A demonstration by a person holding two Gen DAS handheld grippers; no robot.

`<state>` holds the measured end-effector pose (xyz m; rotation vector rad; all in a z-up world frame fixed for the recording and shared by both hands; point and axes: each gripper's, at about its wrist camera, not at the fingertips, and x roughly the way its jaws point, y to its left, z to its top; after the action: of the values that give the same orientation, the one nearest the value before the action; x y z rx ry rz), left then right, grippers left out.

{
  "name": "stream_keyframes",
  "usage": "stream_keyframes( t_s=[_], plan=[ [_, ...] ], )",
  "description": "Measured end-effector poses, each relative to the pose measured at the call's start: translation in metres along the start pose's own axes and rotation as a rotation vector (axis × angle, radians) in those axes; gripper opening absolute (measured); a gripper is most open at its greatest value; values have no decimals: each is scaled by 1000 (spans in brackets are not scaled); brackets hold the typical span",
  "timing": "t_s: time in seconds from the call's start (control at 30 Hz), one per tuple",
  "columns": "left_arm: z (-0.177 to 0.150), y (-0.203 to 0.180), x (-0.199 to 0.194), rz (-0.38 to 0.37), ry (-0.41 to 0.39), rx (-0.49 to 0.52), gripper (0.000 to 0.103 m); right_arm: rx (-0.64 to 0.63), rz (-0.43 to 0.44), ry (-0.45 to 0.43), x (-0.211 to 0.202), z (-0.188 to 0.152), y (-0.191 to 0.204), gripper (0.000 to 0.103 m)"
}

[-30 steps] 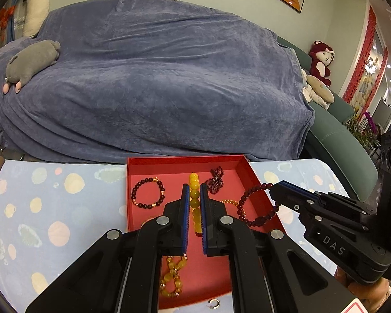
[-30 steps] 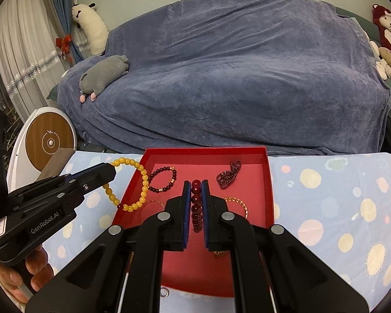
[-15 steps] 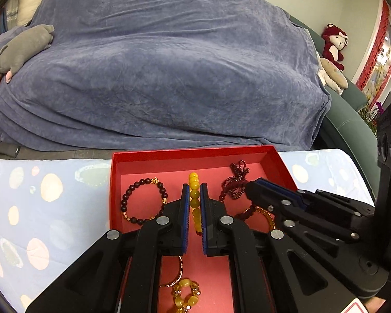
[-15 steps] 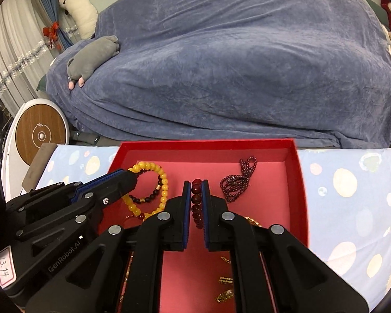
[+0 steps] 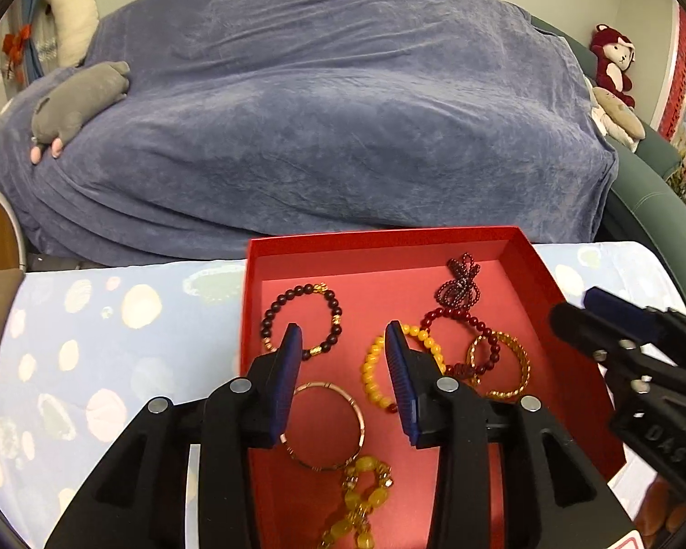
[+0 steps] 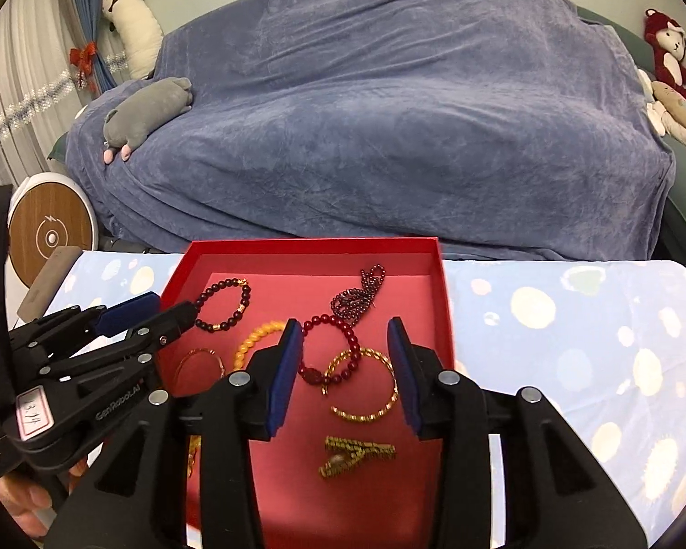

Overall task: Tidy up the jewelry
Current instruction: 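Move both tools back from the box toward the gold hoop earrings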

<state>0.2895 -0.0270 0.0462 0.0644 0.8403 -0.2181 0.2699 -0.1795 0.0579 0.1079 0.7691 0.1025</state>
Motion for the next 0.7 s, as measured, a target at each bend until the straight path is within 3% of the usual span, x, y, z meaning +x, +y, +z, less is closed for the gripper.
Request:
stream_keyframes(
  t_s=[0.1, 0.23, 0.4, 0.7],
  plan=[
    [-9, -4, -14, 34, -22, 18, 42, -8, -7, -23, -20, -8, 0, 45],
    [-20, -7, -31, 27, -21, 22, 42, -16, -4, -25, -39, -16, 4, 45],
    [-38, -8, -58, 24, -40, 14, 59, -22, -3, -31, -63, -32, 8, 50],
    [-85, 2, -96, 32, -30, -9, 63, 20, 24, 11, -96, -84, 6, 51]
  ],
)
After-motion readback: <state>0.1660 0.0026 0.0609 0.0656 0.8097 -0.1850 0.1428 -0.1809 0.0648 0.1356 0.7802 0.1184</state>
